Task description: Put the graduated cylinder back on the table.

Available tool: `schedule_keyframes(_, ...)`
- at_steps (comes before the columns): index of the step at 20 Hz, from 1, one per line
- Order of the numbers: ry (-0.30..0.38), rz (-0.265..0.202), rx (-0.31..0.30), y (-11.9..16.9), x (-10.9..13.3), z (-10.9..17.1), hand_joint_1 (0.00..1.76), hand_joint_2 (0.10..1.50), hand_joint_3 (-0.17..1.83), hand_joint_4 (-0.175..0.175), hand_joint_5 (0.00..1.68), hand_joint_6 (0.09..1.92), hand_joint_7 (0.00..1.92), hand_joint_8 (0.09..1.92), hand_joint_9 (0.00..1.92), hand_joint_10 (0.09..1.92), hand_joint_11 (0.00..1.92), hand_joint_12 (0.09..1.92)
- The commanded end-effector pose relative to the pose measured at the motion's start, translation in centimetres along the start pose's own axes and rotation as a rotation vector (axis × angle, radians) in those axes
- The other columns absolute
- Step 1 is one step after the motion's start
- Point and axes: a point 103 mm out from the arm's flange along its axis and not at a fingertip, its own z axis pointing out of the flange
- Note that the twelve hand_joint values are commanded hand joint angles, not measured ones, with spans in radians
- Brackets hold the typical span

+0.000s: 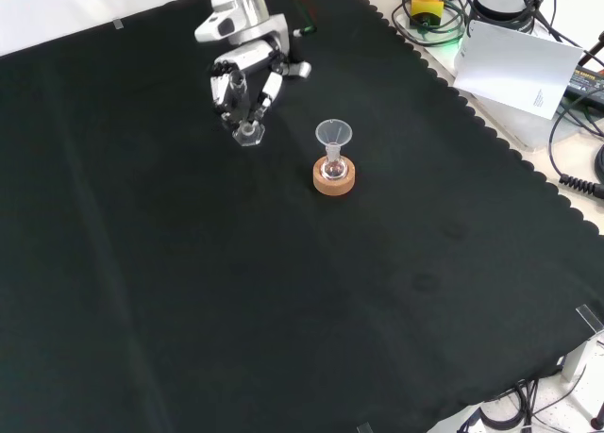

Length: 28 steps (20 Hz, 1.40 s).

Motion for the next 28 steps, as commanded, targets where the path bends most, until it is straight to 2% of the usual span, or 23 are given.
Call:
schedule_keyframes(1,0.111,-0.058,-0.077,2.0,-0.3,1.5,1.08,1.17,0.00,-0.067,0.88,1.16,1.05,0.54,1.38,0.09,1.30,0.73)
schedule_keyframes(10,0.154,-0.057,-0.093,2.5,-1.2,3.1,1.08,1.17,0.00,-0.068,0.88,1.16,1.04,0.54,1.37,0.09,1.29,0.73)
schedule_keyframes(28,0.176,-0.055,-0.097,3.1,-2.3,4.7,1.08,1.17,0.00,-0.075,0.88,1.17,1.03,0.54,1.37,0.09,1.29,0.73)
